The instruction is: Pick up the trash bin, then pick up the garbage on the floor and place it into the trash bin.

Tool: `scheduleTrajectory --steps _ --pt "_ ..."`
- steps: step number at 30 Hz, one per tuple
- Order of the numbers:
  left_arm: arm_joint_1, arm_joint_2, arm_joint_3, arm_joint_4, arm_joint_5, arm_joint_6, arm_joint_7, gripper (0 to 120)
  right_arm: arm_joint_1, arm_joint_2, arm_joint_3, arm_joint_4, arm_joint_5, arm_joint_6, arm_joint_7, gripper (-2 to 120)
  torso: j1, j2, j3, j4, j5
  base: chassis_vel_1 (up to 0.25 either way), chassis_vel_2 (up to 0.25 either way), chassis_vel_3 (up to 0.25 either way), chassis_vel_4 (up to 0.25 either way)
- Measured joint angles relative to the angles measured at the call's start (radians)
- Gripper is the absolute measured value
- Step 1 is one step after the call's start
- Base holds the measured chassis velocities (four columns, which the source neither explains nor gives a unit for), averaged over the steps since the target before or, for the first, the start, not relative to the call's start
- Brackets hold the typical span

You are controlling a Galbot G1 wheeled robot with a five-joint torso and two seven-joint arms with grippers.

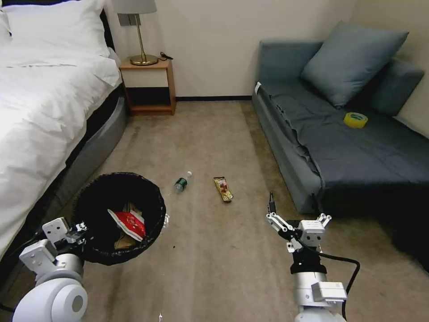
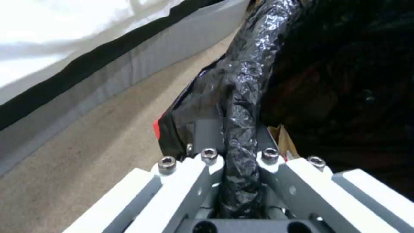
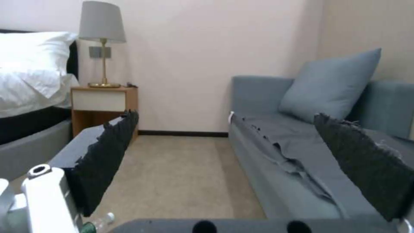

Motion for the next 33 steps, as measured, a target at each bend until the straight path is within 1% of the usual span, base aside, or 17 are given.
scheduleTrajectory --steps 4,9,18,33 --pt "-0.002 -0.002 0.002 0.001 0.001 0.0 0.0 3 0.011 -0.002 -0.004 -0.009 0.004 0.0 -0.001 100 0.0 0.0 0.0 -0.0001 0.0 -0.083 0.078 0.067 -0.093" --pt "-0.003 -0.002 0.001 0.003 0.001 0.0 0.0 3 0.017 -0.004 -0.009 -0.018 0.007 0.001 -0.002 100 0.0 0.0 0.0 -0.0002 0.0001 -0.19 0.166 0.17 -0.179" --pt "-0.003 -0.006 0.001 0.008 0.006 0.0 0.0 3 0.025 -0.012 -0.023 -0.03 0.007 0.001 -0.004 100 0.0 0.0 0.0 -0.0001 0.0 -0.22 0.211 0.221 -0.215" --pt "-0.007 -0.008 0.002 0.016 0.012 0.0 -0.001 3 0.054 -0.019 -0.041 -0.056 0.012 -0.002 -0.005 100 0.0 0.0 0.0 -0.0002 0.0001 -0.187 0.196 0.204 -0.194"
